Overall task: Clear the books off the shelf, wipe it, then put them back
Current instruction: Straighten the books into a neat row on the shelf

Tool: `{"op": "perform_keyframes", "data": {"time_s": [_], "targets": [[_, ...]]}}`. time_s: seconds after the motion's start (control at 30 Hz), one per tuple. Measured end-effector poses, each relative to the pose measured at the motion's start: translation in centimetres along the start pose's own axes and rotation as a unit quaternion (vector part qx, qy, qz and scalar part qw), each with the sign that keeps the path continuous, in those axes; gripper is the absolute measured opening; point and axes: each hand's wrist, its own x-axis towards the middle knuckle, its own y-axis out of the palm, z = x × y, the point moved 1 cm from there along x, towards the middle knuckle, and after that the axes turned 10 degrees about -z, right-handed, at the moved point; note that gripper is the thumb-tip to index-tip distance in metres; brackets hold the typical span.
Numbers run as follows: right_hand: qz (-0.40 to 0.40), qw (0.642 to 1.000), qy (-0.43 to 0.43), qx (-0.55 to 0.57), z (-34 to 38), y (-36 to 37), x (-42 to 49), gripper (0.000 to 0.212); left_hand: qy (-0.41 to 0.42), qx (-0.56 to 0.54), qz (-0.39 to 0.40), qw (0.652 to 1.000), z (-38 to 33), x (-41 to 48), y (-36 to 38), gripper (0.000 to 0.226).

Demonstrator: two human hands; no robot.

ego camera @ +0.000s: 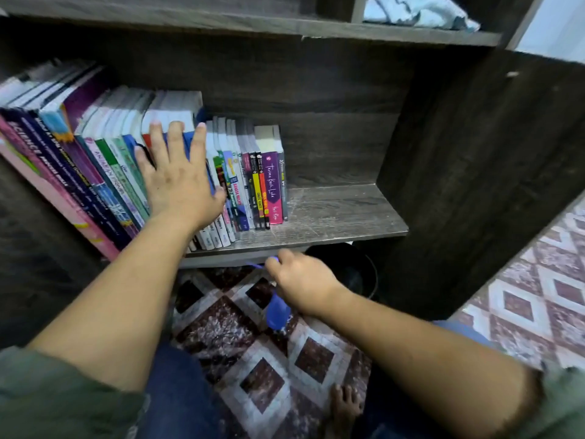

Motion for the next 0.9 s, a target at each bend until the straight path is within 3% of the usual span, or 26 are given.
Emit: {"op": "perform_keyframes", "data": {"time_s": [0.1,0.3,0.5,0.73,0.9], "targets": [[-0.050,0.997,0.048,-0.015,-2.0,-3.0,1.1,0.024,-0.022,-0.002,0.009,1.000,-0.6,0.2,-0.2,0.100],[-0.077,0.984,0.159,-0.026,-5.2,-6.4,2.8,0.020,-0.049,0.005,-0.011,0.999,-1.2,0.7,0.3,0.091],[-0.147,0.953,0.263,-0.019,-7.1,-8.8,4.2,0.021,-0.066,0.004,-0.032,0.997,-2.9,1.6,0.2,0.075],[-0.148,0.929,0.340,-0.009,-9.2,-6.3,6.5,0.024,-0.046,0.037,-0.011,0.998,-3.4,1.9,0.9,0.078],[-0.175,0.918,0.357,-0.005,-10.0,-3.2,6.6,0.040,-0.037,0.054,0.000,0.998,-3.9,2.2,1.2,0.078]]}}
